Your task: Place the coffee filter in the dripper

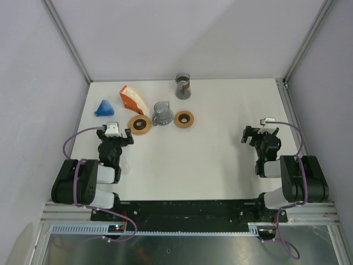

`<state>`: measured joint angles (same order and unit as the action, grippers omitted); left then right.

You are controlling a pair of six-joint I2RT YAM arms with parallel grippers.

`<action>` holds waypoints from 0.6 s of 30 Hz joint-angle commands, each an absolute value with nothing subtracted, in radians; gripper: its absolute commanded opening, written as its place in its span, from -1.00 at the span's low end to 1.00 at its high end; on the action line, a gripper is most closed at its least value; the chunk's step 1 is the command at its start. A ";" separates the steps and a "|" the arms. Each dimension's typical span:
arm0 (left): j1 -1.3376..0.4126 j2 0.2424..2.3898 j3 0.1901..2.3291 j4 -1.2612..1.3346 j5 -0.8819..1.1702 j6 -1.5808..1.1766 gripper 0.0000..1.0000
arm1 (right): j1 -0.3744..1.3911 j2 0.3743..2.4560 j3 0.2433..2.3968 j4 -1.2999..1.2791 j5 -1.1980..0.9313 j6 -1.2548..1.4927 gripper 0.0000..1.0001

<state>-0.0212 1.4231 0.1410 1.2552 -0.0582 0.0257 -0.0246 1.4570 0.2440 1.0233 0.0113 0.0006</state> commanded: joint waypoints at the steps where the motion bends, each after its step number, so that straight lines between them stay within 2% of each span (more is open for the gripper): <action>1: -0.022 1.406 0.144 1.298 -0.075 0.025 0.99 | -0.022 1.439 0.243 1.070 0.031 0.006 0.99; 6: -0.021 1.407 0.145 1.298 -0.074 0.025 0.99 | 0.016 1.314 0.255 0.963 0.103 0.005 0.99; 9: -0.021 1.406 0.145 1.297 -0.071 0.025 0.99 | 0.055 1.196 0.296 0.789 0.132 0.014 0.99; 13: -0.019 1.379 0.152 1.273 -0.074 0.023 0.99 | 0.077 1.076 0.365 0.606 0.016 0.093 0.95; 16: -0.007 1.291 0.202 1.107 -0.053 0.011 0.99 | 0.132 1.014 0.443 0.448 -0.025 0.121 0.91; 18: 0.032 1.222 0.272 0.929 0.069 0.029 0.91 | 0.179 0.992 0.509 0.341 -0.033 0.129 0.90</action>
